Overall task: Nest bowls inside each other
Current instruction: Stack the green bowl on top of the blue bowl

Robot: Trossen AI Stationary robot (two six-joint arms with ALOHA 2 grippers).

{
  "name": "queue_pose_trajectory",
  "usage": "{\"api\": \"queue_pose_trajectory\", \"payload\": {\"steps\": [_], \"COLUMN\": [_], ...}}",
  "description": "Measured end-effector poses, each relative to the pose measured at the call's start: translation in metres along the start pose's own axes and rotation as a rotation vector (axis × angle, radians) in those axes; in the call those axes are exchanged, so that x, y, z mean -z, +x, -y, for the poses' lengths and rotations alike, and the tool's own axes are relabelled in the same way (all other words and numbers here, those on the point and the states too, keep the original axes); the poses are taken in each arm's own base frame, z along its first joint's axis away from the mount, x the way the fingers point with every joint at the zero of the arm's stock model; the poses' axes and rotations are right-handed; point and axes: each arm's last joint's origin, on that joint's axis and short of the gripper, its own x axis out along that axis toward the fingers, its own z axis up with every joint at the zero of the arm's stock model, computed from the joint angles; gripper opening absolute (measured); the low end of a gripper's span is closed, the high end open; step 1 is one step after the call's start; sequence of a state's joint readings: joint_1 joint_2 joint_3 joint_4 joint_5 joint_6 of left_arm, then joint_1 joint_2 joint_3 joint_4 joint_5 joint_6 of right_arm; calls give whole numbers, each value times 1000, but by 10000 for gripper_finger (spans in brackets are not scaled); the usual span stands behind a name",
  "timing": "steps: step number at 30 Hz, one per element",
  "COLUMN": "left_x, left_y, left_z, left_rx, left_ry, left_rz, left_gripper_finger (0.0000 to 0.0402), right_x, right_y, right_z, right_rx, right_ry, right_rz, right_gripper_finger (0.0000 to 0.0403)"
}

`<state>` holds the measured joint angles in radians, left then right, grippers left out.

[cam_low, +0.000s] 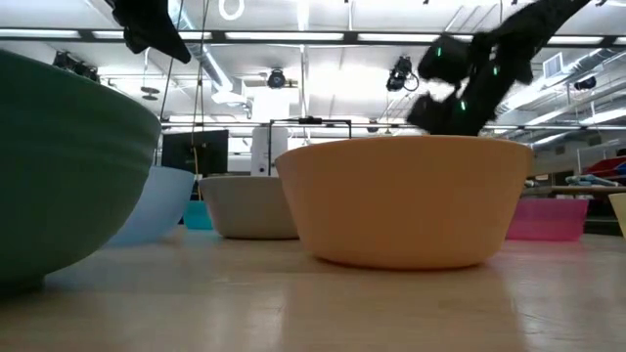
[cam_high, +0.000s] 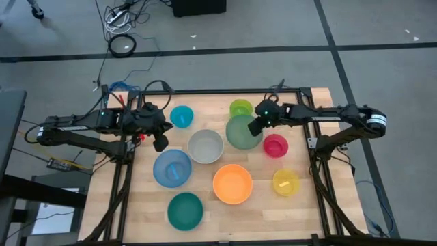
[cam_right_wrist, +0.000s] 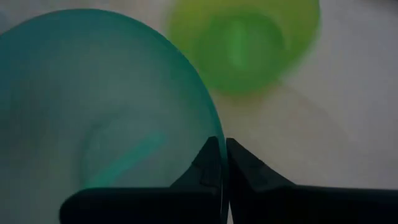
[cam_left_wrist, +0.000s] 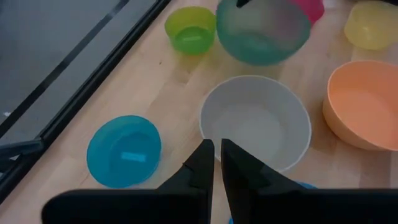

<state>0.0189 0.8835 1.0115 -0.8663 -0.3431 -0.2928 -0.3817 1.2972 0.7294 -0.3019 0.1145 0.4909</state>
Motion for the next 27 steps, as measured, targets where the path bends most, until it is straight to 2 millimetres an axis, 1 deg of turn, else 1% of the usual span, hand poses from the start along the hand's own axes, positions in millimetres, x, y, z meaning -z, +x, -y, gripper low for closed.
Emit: {"api": "queue_pose_trajectory", "payload": {"steps": [3, 5, 7, 9, 12, 15, 18, 22, 27], "left_x": [-6, -12, -20, -28, -39, -46, -46, -40, -33], "left_y": [-1, -4, -8, -15, -33, -55, -76, -94, -105], "left_z": [2, 3, 3, 3, 0, -6, -12, -21, -27], "left_rx": [19, 46, 70, 93, 132, 195, 244, 265, 271], "left_ry": [-22, -24, -27, -38, -77, -105, -113, -130, -136], "left_rz": [63, 134, 228, 326, 507, 674, 792, 859, 875], "left_gripper_finger": [39, 39, 39, 39, 39, 39, 39, 39, 39], "right_x": [-16, -24, -32, -40, -48, -60, -69, -77, -82], "right_y": [-27, -41, -47, -44, -33, -18, 5, 34, 71], "right_z": [-20, -39, -64, -94, -135, -173, -205, -235, -258], "right_rx": [-160, -239, -312, -375, -389, -400, -403, -374, -339], "right_ry": [-11, -33, -66, -118, -230, -320, -396, -459, -499], "right_rz": [61, 106, 174, 237, 260, 284, 282, 216, 136], "right_gripper_finger": [1, 1, 1, 1, 1, 1, 0, 0, 0]}}
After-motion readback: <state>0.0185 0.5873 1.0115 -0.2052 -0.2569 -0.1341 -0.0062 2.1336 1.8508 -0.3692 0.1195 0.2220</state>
